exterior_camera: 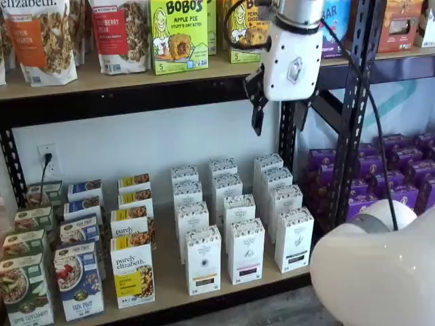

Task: Pick up the white box with a yellow strip in the middle, on the bottom shelf, the fourth box from the left

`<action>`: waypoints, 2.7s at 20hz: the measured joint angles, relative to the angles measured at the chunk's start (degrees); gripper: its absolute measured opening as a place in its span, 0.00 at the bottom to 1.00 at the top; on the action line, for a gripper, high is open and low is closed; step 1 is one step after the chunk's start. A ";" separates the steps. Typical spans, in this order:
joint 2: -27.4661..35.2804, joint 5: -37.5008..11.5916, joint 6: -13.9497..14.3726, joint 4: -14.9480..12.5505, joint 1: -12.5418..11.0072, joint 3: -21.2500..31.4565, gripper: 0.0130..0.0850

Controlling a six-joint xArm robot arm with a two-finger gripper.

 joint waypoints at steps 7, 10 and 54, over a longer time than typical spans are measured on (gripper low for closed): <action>2.92 -7.66 1.93 -0.84 1.87 5.10 1.00; 4.07 -11.72 2.49 -0.95 2.43 7.31 1.00; 43.15 -54.79 5.63 -3.45 3.74 11.48 1.00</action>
